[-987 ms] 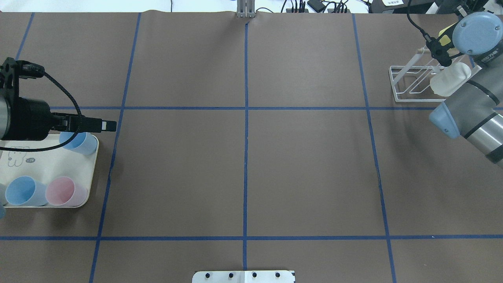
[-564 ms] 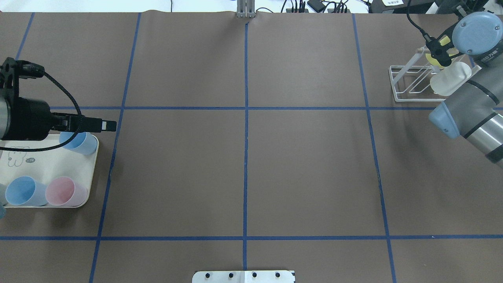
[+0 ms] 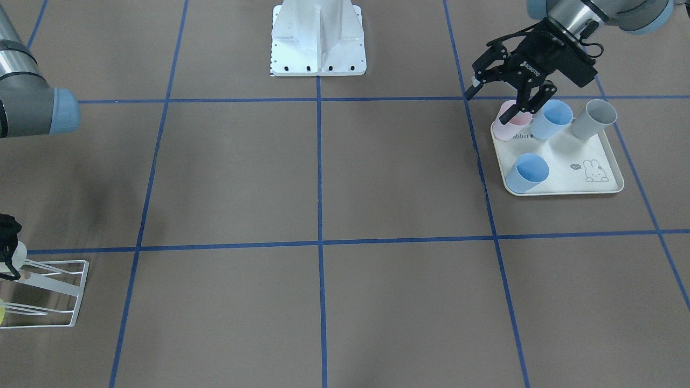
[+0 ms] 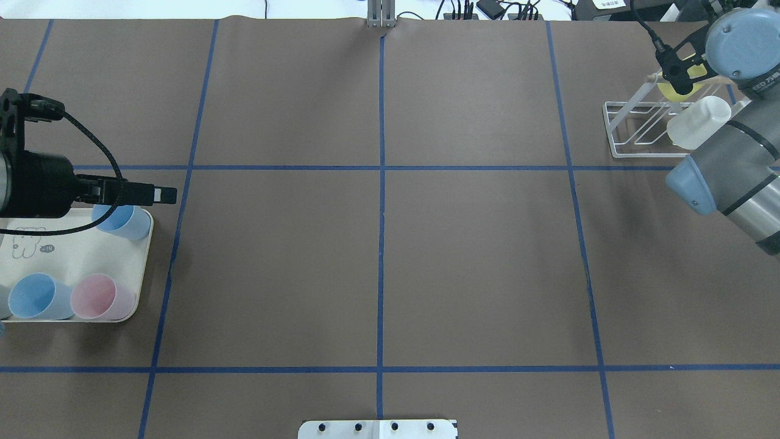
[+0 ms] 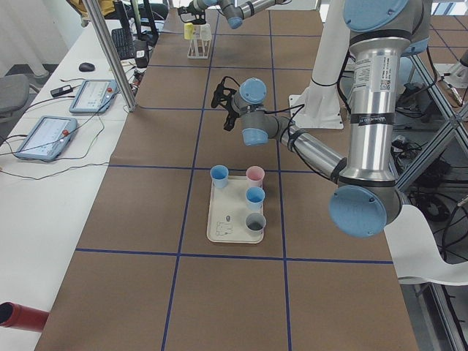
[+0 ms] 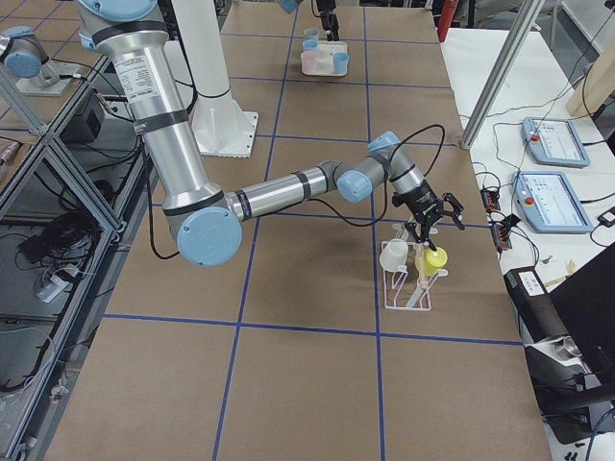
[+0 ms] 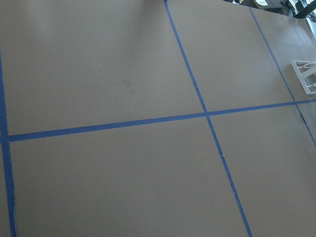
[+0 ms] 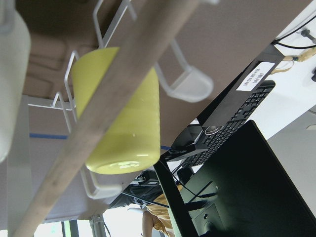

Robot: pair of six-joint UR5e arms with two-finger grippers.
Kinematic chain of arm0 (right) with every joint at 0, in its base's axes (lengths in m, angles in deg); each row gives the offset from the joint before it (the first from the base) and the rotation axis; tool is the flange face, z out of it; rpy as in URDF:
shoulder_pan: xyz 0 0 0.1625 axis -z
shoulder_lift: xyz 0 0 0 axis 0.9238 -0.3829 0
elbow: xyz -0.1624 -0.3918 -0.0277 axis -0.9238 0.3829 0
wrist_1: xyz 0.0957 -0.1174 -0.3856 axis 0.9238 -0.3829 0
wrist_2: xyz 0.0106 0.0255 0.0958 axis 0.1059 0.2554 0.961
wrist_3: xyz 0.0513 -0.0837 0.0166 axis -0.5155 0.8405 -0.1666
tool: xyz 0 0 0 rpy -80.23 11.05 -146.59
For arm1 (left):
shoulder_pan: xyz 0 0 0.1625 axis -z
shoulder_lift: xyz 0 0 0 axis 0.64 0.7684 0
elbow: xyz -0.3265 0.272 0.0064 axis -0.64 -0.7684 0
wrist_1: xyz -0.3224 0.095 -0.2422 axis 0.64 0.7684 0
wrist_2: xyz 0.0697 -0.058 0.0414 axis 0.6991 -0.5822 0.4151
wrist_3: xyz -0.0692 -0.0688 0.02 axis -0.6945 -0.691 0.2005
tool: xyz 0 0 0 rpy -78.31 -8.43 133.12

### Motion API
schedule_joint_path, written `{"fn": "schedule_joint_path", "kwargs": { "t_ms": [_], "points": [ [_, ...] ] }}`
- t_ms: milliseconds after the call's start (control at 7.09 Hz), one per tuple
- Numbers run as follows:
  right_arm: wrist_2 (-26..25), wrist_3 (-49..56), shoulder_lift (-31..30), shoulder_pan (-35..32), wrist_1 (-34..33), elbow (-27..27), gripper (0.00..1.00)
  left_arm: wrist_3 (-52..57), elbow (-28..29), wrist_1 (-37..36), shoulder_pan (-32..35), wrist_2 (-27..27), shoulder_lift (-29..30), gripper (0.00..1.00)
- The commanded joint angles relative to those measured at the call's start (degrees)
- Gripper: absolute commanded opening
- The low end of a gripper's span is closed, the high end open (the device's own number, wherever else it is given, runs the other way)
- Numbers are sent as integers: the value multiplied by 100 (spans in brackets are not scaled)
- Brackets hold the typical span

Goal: Transfer IKEA cup to right arm and place on rack

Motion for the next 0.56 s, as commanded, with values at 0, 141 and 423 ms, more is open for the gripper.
{"fn": "schedule_joint_path", "kwargs": {
  "t_ms": [0, 141, 423],
  "points": [
    [696, -1449, -581, 0, -23, -918, 99, 738, -16, -19, 166, -15, -326, 100],
    [1195, -2344, -863, 0, -14, -1323, 100, 1316, 1, -37, 376, -16, -528, 100],
    [2504, -4951, -1032, 131, 56, -1843, 100, 2138, 168, -2, 414, 385, -829, 100]
  ]
}}
